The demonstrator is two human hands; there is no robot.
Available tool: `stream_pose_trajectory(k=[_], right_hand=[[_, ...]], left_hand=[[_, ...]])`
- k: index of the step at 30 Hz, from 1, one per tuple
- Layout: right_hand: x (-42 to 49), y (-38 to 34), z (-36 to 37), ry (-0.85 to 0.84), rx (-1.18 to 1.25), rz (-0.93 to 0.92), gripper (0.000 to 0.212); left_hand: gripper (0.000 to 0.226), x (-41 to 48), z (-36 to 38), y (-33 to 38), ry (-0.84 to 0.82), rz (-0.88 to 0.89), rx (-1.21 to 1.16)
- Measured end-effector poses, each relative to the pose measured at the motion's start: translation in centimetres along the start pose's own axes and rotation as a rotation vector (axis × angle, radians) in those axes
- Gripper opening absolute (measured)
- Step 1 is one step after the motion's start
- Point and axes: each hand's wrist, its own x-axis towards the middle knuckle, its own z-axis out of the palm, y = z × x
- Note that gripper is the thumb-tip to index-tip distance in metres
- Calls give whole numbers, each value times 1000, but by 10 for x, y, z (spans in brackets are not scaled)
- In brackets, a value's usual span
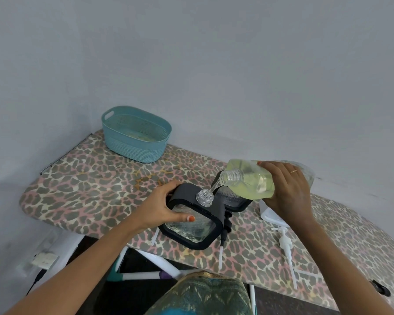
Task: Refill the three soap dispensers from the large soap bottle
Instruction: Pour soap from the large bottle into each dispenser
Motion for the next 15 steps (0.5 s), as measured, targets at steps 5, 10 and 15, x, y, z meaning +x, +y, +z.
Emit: stream_pose_trajectory(k=[5, 10, 15], right_hand=[[0, 0, 0, -7, 0, 4, 81], [0, 1, -2, 4, -2, 2, 79], [1, 2, -1, 8, -8, 1, 79]], left_hand=[[75, 1, 1, -2, 7, 2, 4], [76, 2, 2, -6, 23, 12, 10], [76, 2, 2, -7, 24, 15, 5]])
